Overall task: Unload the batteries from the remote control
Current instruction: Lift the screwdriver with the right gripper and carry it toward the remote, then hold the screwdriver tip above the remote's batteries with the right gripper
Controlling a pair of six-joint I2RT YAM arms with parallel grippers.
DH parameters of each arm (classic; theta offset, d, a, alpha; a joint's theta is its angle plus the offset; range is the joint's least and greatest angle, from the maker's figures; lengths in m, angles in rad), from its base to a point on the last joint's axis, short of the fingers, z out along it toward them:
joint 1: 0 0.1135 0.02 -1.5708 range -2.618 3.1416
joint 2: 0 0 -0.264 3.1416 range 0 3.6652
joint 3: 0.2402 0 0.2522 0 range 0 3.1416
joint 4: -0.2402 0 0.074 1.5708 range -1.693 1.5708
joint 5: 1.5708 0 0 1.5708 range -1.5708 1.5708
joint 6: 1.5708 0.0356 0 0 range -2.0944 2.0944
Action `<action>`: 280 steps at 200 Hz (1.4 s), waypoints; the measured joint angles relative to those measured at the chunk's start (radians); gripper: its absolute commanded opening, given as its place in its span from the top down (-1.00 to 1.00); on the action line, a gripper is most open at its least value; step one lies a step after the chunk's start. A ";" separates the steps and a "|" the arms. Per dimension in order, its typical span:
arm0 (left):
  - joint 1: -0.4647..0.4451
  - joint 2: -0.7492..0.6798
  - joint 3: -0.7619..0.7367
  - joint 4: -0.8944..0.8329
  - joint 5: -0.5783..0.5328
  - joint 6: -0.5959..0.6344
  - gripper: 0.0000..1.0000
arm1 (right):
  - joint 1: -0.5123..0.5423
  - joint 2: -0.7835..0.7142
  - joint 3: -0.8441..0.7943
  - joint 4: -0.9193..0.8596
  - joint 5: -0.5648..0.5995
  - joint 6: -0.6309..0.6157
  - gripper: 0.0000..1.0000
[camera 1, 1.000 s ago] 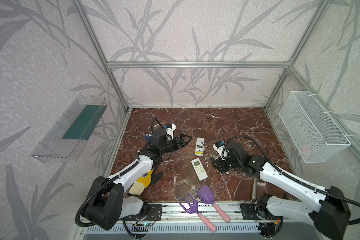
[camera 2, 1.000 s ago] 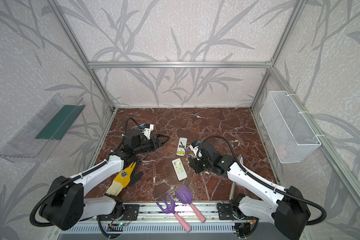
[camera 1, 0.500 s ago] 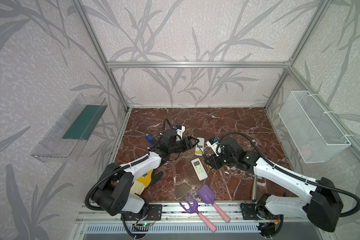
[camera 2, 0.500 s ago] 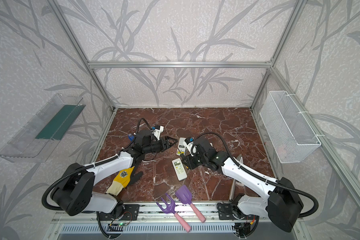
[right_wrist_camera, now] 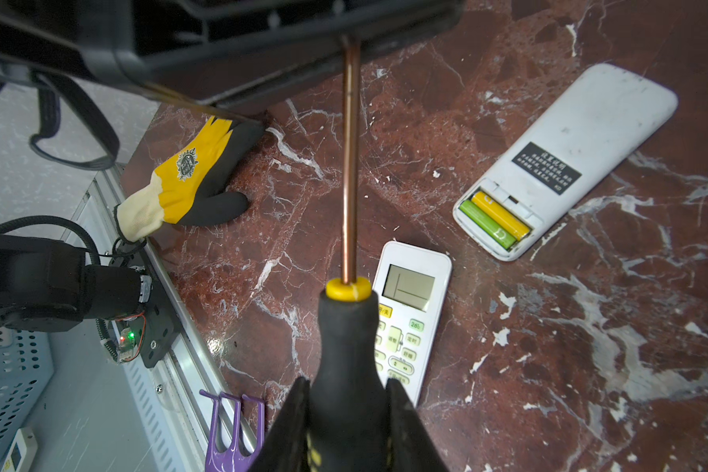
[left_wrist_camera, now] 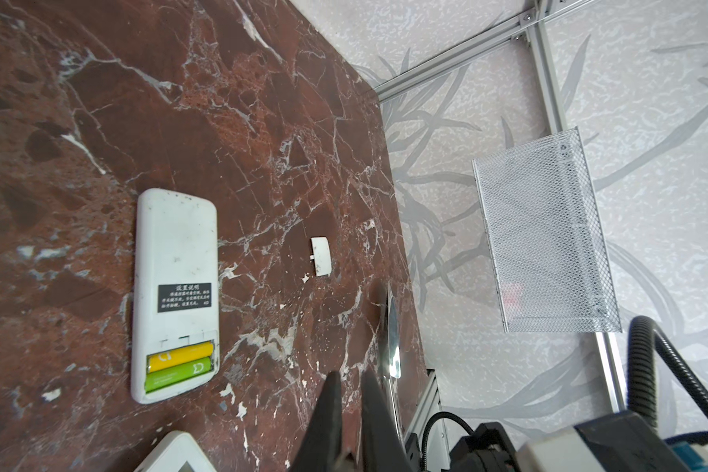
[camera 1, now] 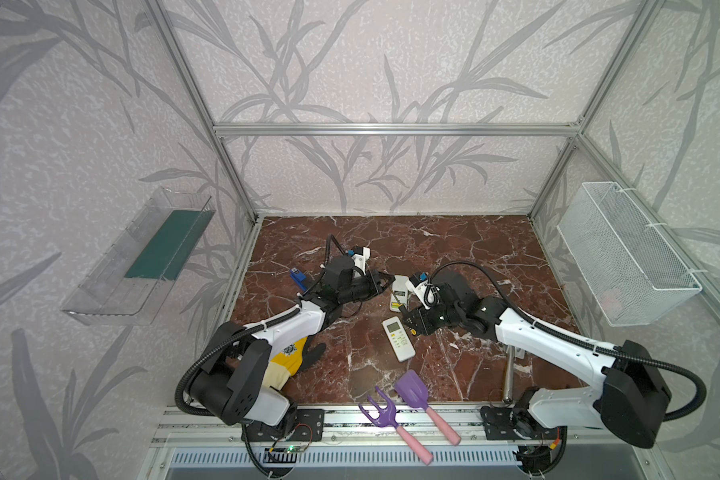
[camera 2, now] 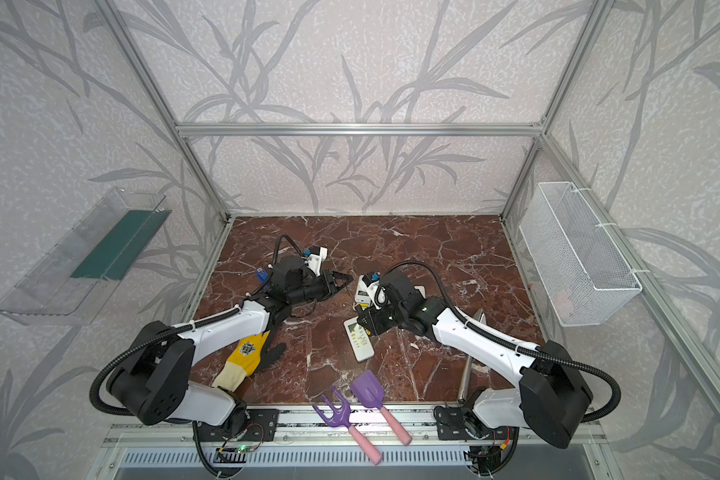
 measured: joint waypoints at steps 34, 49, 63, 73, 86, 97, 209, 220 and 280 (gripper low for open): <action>-0.002 0.007 0.001 0.008 0.000 0.006 1.00 | 0.000 0.022 0.000 0.018 -0.008 -0.005 0.81; -0.001 0.007 0.001 0.011 0.000 0.006 1.00 | 0.000 0.023 0.000 0.022 -0.008 -0.007 0.80; -0.001 0.007 0.001 0.010 0.000 0.006 1.00 | 0.000 0.024 0.000 0.022 -0.008 -0.010 0.80; -0.001 0.007 0.001 0.010 -0.001 0.006 1.00 | 0.000 0.024 0.000 0.023 -0.008 -0.013 0.80; -0.001 0.004 0.001 0.006 -0.003 0.006 1.00 | 0.000 0.024 0.000 0.024 -0.008 -0.016 0.80; -0.001 -0.001 -0.001 0.003 -0.008 0.008 1.00 | 0.000 0.024 0.000 0.026 -0.009 -0.018 0.79; 0.000 -0.044 -0.019 -0.074 -0.086 0.006 1.00 | 0.001 0.000 0.001 0.060 0.047 -0.093 -0.21; 0.001 -0.053 -0.016 -0.108 -0.101 -0.002 1.00 | 0.001 -0.021 0.001 0.059 0.071 -0.117 -0.24; 0.003 -0.136 0.063 -0.354 -0.253 -0.046 1.00 | 0.002 -0.166 -0.031 0.084 0.179 -0.262 -0.30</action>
